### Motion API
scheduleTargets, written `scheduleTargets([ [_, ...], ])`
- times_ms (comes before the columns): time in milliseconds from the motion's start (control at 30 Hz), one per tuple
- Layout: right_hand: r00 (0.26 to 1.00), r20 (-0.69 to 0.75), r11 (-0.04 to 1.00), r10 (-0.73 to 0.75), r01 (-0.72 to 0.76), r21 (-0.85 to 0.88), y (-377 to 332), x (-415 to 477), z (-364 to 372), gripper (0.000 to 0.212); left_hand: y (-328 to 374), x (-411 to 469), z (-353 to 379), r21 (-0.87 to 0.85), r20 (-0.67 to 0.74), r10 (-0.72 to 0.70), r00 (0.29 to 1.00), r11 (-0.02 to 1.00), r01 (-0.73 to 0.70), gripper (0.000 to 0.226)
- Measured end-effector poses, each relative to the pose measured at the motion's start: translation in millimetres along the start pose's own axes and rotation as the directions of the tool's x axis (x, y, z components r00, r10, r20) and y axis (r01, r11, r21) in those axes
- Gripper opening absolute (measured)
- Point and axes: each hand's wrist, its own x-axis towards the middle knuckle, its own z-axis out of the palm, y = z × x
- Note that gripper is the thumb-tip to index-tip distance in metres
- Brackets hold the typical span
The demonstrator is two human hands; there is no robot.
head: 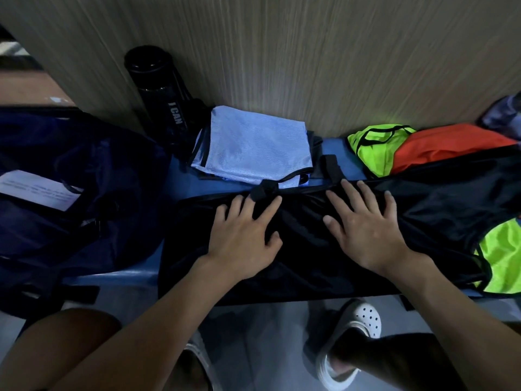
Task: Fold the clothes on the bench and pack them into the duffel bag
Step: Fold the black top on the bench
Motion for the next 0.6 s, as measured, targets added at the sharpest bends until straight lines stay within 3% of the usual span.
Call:
scheduleTargets([
  [100, 1.000, -0.010, 1.000, -0.020, 0.020, 0.004, 2.2, -1.3, -1.0, 0.063, 1.7, 0.6, -5.0, -0.061, 0.020, -0.024, 0.999, 0.998, 0.026, 0.068],
  [300, 0.996, -0.084, 1.000, 0.017, -0.017, 0.010, 15.6, -3.9, -16.3, 0.060, 9.7, -0.7, -34.2, -0.122, -0.267, -0.066, 0.961, 0.992, 0.034, 0.040],
  [400, 0.994, -0.094, 0.998, 0.059, -0.058, 0.017, 33.0, -10.2, -23.4, 0.057, 37.8, 17.0, -57.5, -0.150, -0.368, 0.043, 0.929, 0.983, -0.104, 0.037],
  [467, 0.989, -0.112, 0.995, 0.101, -0.100, 0.009, 47.5, -14.9, -28.4, 0.056, 67.6, 36.6, -65.4, -0.153, -0.324, 0.169, 0.931, 0.961, -0.228, 0.039],
  [600, 0.987, -0.099, 0.991, 0.125, -0.120, 0.058, 75.7, -22.3, -30.1, 0.056, 124.9, 68.2, -54.8, -0.093, -0.091, 0.384, 0.919, 0.915, -0.392, 0.048],
])
